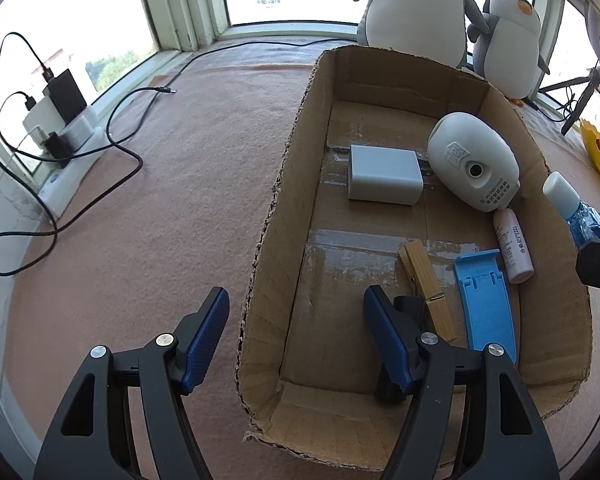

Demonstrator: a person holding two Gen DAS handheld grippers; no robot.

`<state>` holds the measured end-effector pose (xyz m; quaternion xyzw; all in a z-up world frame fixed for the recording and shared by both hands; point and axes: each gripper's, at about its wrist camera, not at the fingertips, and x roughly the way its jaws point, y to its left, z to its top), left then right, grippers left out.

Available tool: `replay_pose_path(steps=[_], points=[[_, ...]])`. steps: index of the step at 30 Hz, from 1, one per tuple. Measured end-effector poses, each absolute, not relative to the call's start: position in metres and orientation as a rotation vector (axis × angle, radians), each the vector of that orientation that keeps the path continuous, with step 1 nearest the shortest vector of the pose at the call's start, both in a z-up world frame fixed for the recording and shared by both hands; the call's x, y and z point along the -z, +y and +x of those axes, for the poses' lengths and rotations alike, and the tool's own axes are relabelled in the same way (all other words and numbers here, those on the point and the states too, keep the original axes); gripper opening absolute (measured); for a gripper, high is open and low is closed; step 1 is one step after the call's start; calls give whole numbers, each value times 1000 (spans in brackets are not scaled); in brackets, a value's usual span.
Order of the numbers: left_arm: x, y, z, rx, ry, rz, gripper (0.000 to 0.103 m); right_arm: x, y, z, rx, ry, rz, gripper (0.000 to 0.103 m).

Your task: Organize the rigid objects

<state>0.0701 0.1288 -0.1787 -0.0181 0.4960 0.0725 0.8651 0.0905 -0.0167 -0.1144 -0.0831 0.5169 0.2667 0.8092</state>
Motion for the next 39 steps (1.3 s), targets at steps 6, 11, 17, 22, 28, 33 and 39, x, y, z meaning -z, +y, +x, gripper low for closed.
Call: replay_pose_path(steps=[6,11,17,22,28,33,39], points=[[179,129,70,-151,1039,-35,71,109,-10,86,-582,1070,-163,49],[179,129,71,-152,1038,-35,71,102,-19,88,-559,1043,-144,54],[179,129,71,-152,1038,-36,71,98,-52,98,-499,1043,-83,57],[179,128,71,-153,1038,-38,71,96,-87,109,-425,1055,-71,58],[178,129,71,-153,1037,-40,71,96,-124,130,-375,1090,-43,58],[178,129,72,-154,1037,-43,71,101,-143,157,-347,1125,-5,54],[178,129,72,-155,1037,-44,71,119,-144,192,-312,1189,-4,27]])
